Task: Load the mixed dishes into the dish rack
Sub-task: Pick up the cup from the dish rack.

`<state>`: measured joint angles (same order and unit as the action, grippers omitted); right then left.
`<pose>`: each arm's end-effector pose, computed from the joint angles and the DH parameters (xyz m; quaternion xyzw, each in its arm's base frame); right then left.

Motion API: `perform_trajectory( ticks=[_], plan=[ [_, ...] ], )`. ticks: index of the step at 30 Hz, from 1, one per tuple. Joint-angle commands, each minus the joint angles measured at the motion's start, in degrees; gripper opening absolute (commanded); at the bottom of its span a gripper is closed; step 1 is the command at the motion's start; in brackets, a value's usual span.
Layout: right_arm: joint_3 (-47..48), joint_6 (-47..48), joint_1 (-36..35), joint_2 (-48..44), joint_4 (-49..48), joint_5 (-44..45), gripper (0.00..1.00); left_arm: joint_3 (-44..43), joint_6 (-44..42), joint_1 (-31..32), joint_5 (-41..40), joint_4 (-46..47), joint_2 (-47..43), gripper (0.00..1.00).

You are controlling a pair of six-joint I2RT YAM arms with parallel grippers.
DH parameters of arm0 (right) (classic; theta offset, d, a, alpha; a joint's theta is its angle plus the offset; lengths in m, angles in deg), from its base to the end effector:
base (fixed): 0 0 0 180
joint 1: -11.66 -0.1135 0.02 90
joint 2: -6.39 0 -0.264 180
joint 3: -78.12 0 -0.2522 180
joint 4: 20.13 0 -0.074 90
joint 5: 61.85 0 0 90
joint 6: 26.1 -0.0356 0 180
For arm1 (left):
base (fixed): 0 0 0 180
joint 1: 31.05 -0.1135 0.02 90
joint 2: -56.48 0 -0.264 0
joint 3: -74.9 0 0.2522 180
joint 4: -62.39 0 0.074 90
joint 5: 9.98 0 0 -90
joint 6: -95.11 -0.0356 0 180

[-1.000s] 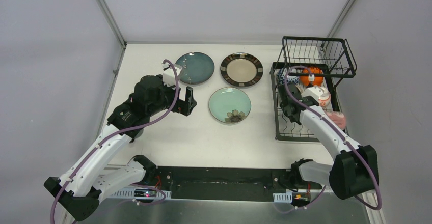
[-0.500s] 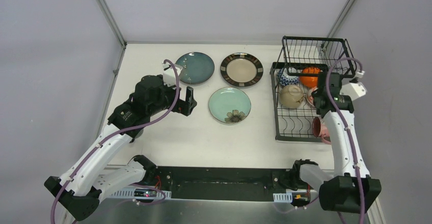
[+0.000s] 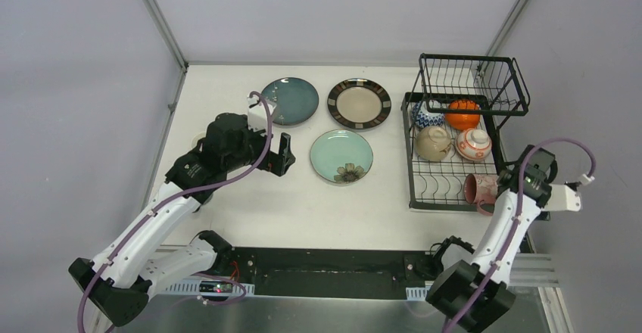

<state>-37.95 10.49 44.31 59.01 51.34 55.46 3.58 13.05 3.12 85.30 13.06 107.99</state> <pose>0.1256 -0.0999 0.2811 0.6852 0.6449 -0.1793 0.2872 0.1539 -0.1084 0.3517 0.2184 0.8352 -0.2179 0.4552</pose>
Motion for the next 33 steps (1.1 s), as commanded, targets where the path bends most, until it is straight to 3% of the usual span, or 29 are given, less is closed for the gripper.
perform_trajectory(
  ticks=[1, 17, 21, 26, 31, 33],
  plan=[
    [-3.5, 4.75, 6.66, -4.97, -3.75, -9.92, 0.6, 0.08, 0.57, 0.47, 2.38, 2.15, 0.58, 0.99],
    [-11.39, 3.11, 8.4, -8.23, -7.15, -13.56, 0.51, 0.4, 0.76, 0.49, 2.9, 2.4, 0.01, 0.99],
    [-11.99, 3.18, 8.39, -7.83, -7.62, -13.12, 0.42, 0.34, 0.71, 0.54, 2.8, 2.38, -0.09, 0.99],
    [-13.04, 3.75, 8.4, -7.96, -8.68, -13.42, 0.19, 0.5, 0.45, 0.5, 2.3, 2.38, -0.85, 0.99],
    [-11.89, 5.42, 8.39, -8.76, -7.88, -13.11, 0.11, 0.5, 0.42, 0.55, 2.32, 2.38, -1.34, 0.99],
    [-10.83, 6.33, 8.36, -9.72, -7.73, -12.72, 0.02, 0.31, 0.41, 0.46, 2.53, 2.36, -1.37, 0.99]
  ],
)
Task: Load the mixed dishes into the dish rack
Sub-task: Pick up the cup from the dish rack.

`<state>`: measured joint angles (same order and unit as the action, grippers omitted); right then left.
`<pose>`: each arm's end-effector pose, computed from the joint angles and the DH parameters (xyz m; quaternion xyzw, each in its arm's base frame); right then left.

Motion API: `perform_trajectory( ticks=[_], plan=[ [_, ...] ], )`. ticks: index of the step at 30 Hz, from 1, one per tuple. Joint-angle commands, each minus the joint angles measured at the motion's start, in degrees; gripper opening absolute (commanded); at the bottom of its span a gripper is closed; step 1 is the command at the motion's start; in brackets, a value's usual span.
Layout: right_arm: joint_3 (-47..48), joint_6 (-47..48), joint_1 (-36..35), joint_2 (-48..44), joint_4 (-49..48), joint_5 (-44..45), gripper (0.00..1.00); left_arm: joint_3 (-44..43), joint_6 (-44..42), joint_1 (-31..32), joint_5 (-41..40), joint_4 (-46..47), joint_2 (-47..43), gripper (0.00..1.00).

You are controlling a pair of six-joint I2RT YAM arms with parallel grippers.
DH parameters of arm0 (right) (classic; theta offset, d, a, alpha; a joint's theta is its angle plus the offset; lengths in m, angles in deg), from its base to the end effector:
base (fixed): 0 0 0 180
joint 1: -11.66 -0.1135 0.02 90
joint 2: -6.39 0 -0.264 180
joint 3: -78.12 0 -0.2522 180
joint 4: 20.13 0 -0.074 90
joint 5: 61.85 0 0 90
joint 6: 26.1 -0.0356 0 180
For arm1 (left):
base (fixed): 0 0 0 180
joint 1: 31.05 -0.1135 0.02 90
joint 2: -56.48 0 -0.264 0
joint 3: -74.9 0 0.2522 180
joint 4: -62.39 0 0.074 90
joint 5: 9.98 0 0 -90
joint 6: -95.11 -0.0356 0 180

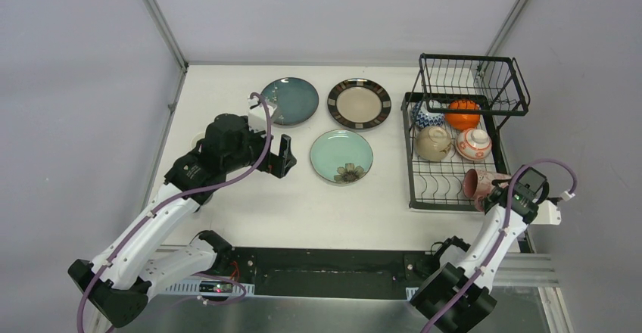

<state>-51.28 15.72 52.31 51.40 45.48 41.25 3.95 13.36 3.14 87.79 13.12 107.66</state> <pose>0.0999 -0.0965 0.2306 0.6927 0.6648 -0.0931 0.2636 0.1519 -0.1090 0.3507 0.2267 0.8322 -0.2365 0.4474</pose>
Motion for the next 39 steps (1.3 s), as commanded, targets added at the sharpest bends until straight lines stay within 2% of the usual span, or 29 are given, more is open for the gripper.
perform_trajectory(
  ticks=[1, 6, 9, 18, 25, 29, 34, 39],
  plan=[
    [3.14, 1.86, 0.32, -2.46, -1.9, 1.9, 0.0, -0.07, 0.04, 0.43, 0.19, 2.3, -1.02, 0.99],
    [6.7, 4.45, -0.71, -1.44, -0.5, 5.12, 0.0, -0.19, -0.14, 0.46, 0.35, 2.35, -1.62, 0.99],
    [8.75, 6.06, -3.6, -1.99, -0.23, 11.16, 0.0, -0.28, -0.1, 0.49, 0.78, 2.31, -1.91, 0.99],
    [11.86, 5.9, -24.14, 1.63, 1.23, 35.5, 0.0, 0.02, 0.0, 0.5, 2.07, 2.29, -2.53, 0.99],
    [16.38, 6.82, -36.93, 5.69, 4.56, 46.57, 0.0, -0.19, 0.56, 0.48, 2.11, 2.29, -2.14, 0.99],
    [18.15, 12.9, -38.42, 4.73, 1.56, 44.45, 0.0, -0.82, 1.91, 0.45, 2.16, 2.29, -1.81, 0.99],
    [13.2, 23.56, -39.02, -1.75, -11.66, 30.35, 0.0, -1.83, 4.79, 0.48, 4.75, 2.29, -0.94, 0.99],
    [9.49, 25.7, -39.31, -4.03, -13.14, 25.86, 0.0, -1.41, 6.71, 0.43, 5.06, 2.33, 0.01, 0.99]
  ],
)
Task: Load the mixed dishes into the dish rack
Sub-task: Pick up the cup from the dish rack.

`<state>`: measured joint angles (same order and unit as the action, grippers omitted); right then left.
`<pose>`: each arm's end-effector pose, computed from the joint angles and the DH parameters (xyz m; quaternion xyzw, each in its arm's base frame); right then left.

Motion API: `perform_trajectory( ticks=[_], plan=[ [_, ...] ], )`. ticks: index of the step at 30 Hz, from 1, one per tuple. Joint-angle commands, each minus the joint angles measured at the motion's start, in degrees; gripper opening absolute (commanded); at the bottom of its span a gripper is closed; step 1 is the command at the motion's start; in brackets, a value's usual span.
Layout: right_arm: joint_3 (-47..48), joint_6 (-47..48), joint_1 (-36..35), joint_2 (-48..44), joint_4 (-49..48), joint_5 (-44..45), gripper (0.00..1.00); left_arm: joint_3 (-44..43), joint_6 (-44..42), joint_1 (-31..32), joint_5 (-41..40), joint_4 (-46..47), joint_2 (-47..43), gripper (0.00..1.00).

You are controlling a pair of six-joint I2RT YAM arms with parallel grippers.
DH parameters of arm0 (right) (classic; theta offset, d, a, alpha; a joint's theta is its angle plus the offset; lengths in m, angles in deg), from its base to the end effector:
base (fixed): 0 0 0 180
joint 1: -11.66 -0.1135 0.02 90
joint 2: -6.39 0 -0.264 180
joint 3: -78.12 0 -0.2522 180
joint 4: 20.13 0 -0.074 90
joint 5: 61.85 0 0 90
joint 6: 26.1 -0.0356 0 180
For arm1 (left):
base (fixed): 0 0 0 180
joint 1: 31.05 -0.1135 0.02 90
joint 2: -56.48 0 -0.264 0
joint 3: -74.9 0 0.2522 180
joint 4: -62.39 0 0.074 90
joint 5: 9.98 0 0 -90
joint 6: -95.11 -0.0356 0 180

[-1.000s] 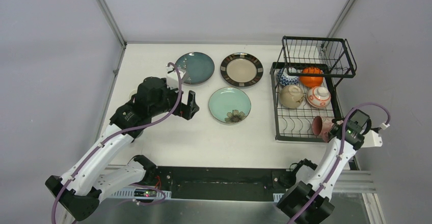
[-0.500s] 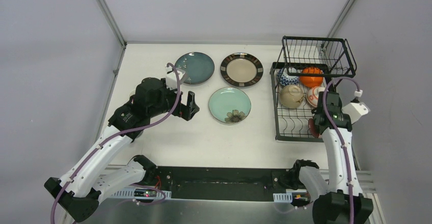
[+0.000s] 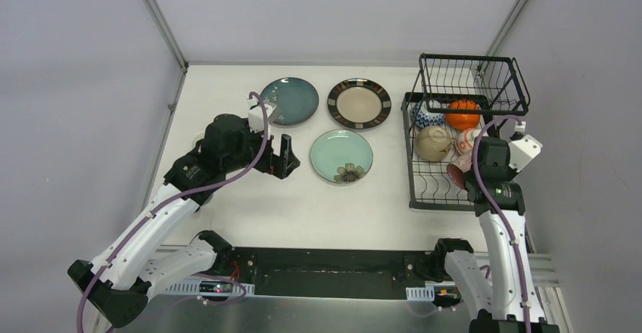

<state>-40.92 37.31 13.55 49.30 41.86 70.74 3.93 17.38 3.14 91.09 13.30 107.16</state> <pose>0.1377 -0.0286 0.3019 0.3486 0.7962 -0.2485 0.4276 0.1490 -0.1095 0.3527 0.2111 0.8318 -0.2761 0.4328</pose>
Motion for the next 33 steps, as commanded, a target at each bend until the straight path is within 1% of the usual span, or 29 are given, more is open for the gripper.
perform_trajectory(
  ticks=[1, 3, 6, 8, 10, 14, 16, 19, 21, 23, 25, 29, 33],
  plan=[
    [-1.1, 4.42, -0.65, -2.14, -9.62, -4.36, 0.0, -1.52, 3.06, 0.43, 2.86, 2.13, 0.91, 0.99],
    [-0.99, 4.71, -1.03, -2.77, -9.64, -5.58, 0.0, -2.3, 4.11, 0.43, 5.89, 2.12, 2.21, 0.97],
    [1.28, 4.23, -1.64, -2.3, -7.38, -6.77, 0.0, -3.28, 6.32, 0.46, 12.6, 3.25, 4.55, 0.92],
    [3.84, 2.74, -1.77, -0.83, -4.79, -9.99, 0.0, -3.26, 6.86, 0.5, 15.95, 5.43, 6.18, 0.89],
    [6.69, 1.08, -3.33, 0.62, -1.43, -12.33, 0.0, -3.51, 7.0, 0.5, 16.95, 7.37, 7.8, 0.88],
    [12.31, -0.97, -6.9, 2.49, 3.79, -11.97, 0.0, -5.01, 8.19, 0.44, 16.45, 8.54, 10.77, 0.86],
    [14.55, -1.35, -8.08, 2.69, 4.99, -12.81, 0.0, -5.47, 8.56, 0.48, 16.42, 8.93, 12.46, 0.86],
    [16.7, -2.68, -9.33, 2.62, 5.08, -17.42, 0.0, -5.35, 9.99, 0.46, 18.84, 10.58, 14.75, 0.86],
    [17.11, -4.55, -10.06, 2.52, 4.55, -21.77, 0.0, -4.24, 11.63, 0.44, 21.49, 13.82, 15.8, 0.85],
    [16.61, -7.14, -10.99, 2.61, 3.77, -26.32, 0.0, -1.61, 12.74, 0.51, 24.88, 19.84, 16.29, 0.84],
    [15.33, -10.14, -12.25, 2.63, 2.84, -30.18, 0.0, 1.18, 13.58, 0.52, 25.24, 25.21, 16.9, 0.82],
    [12.54, -14.03, -16.35, 2.18, 0.56, -33.48, 0.0, 1.08, 16.8, 0.52, 25.74, 25.57, 19.43, 0.81],
    [9.96, -14.21, -21.55, 2.17, -2.45, -35.41, 0.0, 1.86, 18.41, 0.52, 24.2, 24.31, 20.48, 0.8]
  ],
)
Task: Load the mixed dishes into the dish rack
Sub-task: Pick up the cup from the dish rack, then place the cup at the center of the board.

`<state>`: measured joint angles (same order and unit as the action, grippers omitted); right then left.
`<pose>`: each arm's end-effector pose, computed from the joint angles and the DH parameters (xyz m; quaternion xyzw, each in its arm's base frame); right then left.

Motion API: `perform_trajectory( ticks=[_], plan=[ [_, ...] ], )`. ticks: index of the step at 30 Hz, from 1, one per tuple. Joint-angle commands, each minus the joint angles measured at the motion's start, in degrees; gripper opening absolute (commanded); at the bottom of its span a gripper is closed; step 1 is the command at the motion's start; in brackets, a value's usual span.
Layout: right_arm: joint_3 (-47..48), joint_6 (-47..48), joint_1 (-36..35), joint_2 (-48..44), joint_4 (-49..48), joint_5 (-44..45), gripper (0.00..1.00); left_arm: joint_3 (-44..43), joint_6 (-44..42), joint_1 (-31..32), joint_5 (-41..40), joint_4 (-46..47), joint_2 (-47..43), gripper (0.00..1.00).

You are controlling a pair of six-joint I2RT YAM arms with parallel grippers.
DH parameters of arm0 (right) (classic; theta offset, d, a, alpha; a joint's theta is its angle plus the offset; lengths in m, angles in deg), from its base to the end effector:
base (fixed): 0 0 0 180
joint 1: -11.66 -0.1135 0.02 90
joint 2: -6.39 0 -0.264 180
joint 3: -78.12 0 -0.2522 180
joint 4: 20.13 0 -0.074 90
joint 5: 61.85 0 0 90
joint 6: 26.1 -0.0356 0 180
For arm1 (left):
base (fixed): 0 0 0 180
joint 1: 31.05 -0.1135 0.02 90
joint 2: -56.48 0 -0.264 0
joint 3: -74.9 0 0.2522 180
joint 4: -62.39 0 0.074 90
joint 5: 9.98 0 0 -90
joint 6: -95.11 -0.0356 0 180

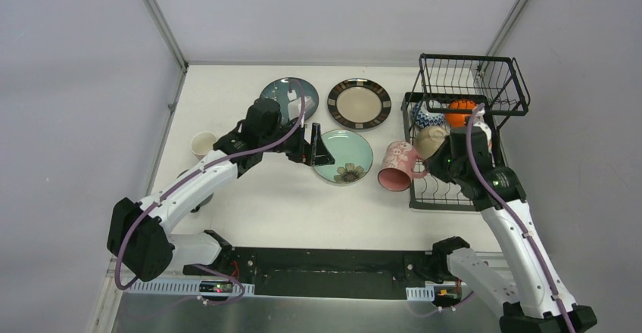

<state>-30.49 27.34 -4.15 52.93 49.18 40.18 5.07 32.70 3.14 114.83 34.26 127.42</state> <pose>0.1415 0.0323 0.3349 0.2050 0.8947 0.0831 0.3880 0.2169 -0.1719 0.3077 0.1984 0.8131 -0.4692 0.2816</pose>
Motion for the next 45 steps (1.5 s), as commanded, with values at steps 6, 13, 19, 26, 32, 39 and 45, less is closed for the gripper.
perform_trajectory(
  ticks=[6, 13, 19, 26, 32, 39, 45],
  plan=[
    [-3.85, -4.6, -12.2, -0.51, -15.87, -3.27, 0.0, 1.75, 4.36, 0.43, 1.72, 1.85, 1.42, 0.83],
    [-7.33, -5.77, -19.82, 5.0, -24.11, -4.27, 0.0, 0.85, 0.16, 0.31, -0.47, -3.02, 2.13, 0.84],
    [-9.73, -3.85, -24.64, 7.77, -30.65, -3.78, 0.0, 0.72, 1.22, 0.24, 2.64, -4.14, 4.4, 0.85],
    [-13.48, -2.89, -26.45, 10.67, -35.19, -10.78, 0.0, 1.67, 3.32, -0.27, 1.66, -4.8, 7.23, 0.78],
    [-14.74, -3.6, -26.46, 11.28, -32.49, -15.73, 0.0, 4.49, 4.86, -0.27, 2.81, -3.87, 8.37, 0.75],
    [-18.15, -6.41, -26.73, 9.13, -33.8, -20.89, 0.0, 8.24, 5.21, -0.27, 1.37, -4.04, 6.84, 0.8],
    [-21.15, -14.89, -29.98, 8.86, -35.4, -17.73, 0.0, 11.8, 3.74, -0.22, 3.16, -4.94, 2.61, 0.9]
  ],
)
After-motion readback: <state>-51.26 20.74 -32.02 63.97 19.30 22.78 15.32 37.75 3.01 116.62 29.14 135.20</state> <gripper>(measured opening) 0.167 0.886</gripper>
